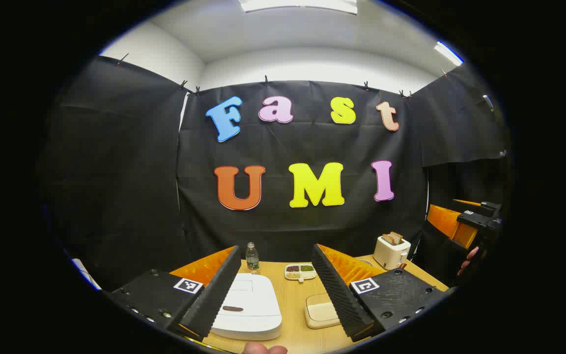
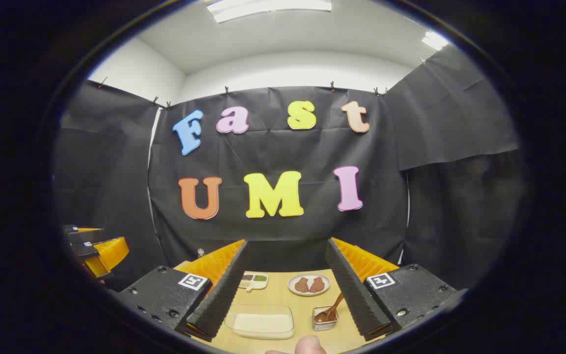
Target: Close the left gripper, press the button to open the rice cooker; take a wooden spoon from the chopstick holder with the right hand, scoop a spoonful of rice and pour it into the rice cooker, then put the wooden spoon back into the chopstick holder.
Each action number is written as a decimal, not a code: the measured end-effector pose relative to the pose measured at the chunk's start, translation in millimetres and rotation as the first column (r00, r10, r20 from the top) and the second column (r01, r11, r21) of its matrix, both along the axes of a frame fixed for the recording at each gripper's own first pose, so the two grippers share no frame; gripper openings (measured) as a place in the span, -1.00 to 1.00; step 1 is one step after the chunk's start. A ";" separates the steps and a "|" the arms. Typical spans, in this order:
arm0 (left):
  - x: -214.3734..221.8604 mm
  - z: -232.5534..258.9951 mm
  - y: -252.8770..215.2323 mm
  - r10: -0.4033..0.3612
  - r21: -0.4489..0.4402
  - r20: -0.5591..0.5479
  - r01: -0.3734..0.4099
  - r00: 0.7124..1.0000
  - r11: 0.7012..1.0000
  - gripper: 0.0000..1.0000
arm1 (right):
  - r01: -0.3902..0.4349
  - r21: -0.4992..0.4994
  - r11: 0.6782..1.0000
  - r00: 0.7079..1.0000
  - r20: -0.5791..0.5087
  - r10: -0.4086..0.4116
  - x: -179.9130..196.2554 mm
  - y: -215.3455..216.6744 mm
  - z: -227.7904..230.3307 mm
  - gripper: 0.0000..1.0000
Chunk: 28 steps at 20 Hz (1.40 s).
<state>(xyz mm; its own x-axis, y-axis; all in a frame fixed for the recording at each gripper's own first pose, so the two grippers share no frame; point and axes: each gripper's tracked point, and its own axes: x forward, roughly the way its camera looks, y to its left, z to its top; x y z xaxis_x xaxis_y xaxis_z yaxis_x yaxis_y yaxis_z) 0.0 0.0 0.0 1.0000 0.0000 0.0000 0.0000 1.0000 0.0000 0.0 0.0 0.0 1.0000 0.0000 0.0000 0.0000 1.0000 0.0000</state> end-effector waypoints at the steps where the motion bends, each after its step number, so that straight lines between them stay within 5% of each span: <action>1: 0.0 -1.0 -0.8 -0.001 -0.001 -0.002 0.001 1.000 1.000 0.88 | 0.000 -0.003 1.000 1.000 0.002 0.000 1.2 -1.2 1.3 1.00; 23: 3.6 -15.2 -5.8 0.021 -0.014 -0.051 -0.021 0.998 1.000 0.88 | 0.010 -0.010 1.000 1.000 0.004 -0.010 11.4 -20.0 3.1 1.00; 28: -3.0 -49.3 4.6 0.028 -0.071 -0.160 -0.040 0.987 0.997 0.89 | -0.015 0.010 1.000 1.000 -0.014 0.016 19.8 -19.9 -5.7 1.00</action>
